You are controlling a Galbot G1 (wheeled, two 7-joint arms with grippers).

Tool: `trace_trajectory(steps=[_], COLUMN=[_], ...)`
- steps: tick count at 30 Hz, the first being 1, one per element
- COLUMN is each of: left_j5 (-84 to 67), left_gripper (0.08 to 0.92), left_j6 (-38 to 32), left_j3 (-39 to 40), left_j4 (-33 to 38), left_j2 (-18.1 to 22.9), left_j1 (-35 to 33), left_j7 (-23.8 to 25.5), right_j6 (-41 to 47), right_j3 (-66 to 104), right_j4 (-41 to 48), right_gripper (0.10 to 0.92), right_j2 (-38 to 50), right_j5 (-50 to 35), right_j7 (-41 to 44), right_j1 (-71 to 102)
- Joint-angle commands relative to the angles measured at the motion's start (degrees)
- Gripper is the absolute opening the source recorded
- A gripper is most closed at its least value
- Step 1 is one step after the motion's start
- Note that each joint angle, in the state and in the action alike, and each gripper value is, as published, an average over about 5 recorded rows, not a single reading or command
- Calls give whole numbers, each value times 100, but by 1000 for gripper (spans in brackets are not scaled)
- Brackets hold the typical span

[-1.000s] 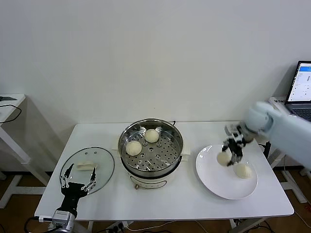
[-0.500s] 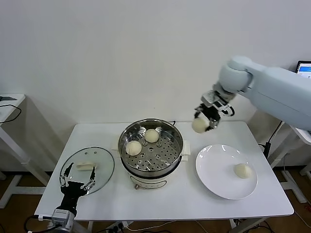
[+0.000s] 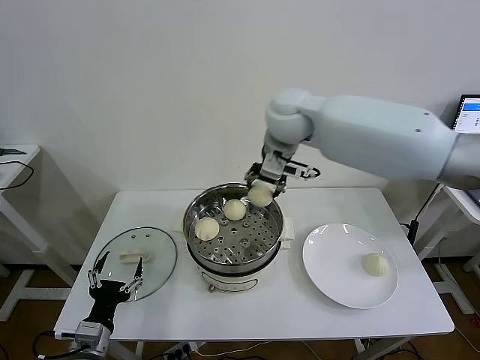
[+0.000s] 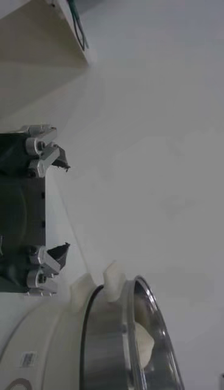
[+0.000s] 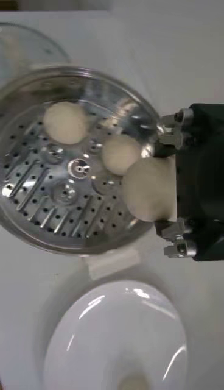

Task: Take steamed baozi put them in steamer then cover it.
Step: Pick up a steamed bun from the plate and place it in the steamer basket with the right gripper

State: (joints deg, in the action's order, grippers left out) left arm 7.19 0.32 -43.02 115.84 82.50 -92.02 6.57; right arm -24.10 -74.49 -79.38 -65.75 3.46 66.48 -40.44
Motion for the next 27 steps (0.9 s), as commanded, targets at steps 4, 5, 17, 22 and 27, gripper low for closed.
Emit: trace_trajectory(steps=[4,5,17,22,27], left_j5=[-20,-20,-28,-35,-49], left_gripper=[823,823,823,823,823], left_j6=[-2,-2,3,-4,-10], left_j3=[-1,1,-37,-75,-99], left_j4=[-94,-99,-131,-130,-131], left_j2=[-5,-5,-1,1,3], left_j1=[54,60,74,56,43], left_j7=[18,20,10,15,21], right_j6=[-766,-763,-677,-680,-651], right_j3=[-309,-324,-431,-409,-426], right_j4=[-253,-265,-91,35,72], right_gripper=[670,670,670,670,670], right_j2=[-570,-586,-885,-1017,-1091], right_j5=[19,-10,-132,-59,-18], right_j7=[-204,-201,-121,-57,0], right_j1=[117,124,413,576,676])
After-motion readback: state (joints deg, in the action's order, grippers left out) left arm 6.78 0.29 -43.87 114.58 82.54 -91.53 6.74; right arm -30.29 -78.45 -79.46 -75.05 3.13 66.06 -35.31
